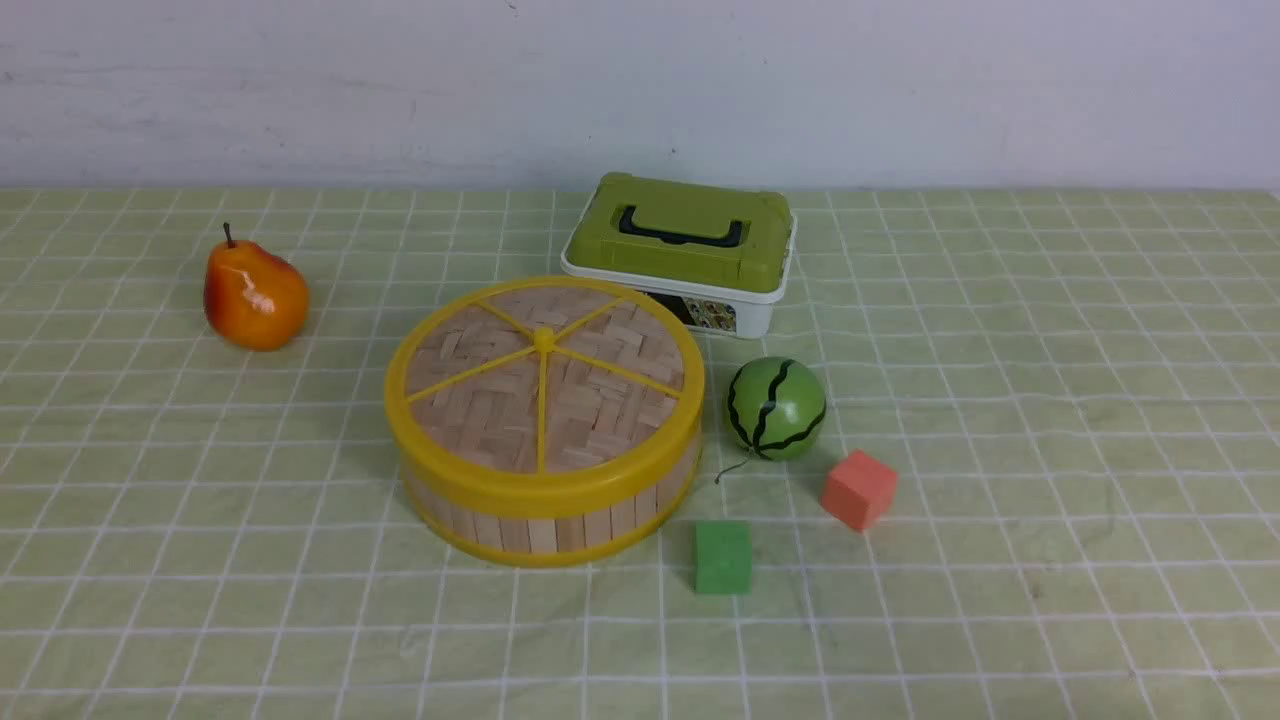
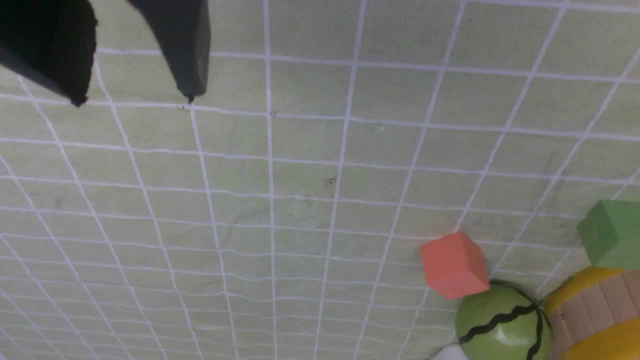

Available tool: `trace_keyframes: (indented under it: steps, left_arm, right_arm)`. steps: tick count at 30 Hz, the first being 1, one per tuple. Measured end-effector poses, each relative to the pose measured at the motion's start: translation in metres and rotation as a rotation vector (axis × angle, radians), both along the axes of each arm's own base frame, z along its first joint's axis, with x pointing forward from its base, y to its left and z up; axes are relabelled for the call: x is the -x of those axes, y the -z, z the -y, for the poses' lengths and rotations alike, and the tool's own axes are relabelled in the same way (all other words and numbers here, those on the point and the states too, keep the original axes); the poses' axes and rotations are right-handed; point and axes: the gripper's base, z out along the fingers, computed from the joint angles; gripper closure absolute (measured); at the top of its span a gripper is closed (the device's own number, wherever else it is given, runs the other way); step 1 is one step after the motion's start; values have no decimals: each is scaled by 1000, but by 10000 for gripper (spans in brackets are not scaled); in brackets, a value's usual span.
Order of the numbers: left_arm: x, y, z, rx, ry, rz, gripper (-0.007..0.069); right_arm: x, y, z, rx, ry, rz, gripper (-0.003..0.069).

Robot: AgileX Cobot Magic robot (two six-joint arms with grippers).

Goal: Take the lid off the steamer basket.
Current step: Use the left arm to lift the lid of the steamer

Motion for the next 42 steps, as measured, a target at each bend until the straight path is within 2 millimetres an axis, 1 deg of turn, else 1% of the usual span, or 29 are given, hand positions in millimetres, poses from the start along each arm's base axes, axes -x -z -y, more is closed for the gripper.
trace_keyframes:
  steps: [37, 42]
  left_arm:
    - [0, 0, 0, 0, 0, 0, 424]
    - [-1, -3, 0, 2, -2, 34, 421]
  right_arm:
    - [0, 0, 0, 0, 0, 0, 417]
    - [0, 0, 0, 1, 0, 0, 417]
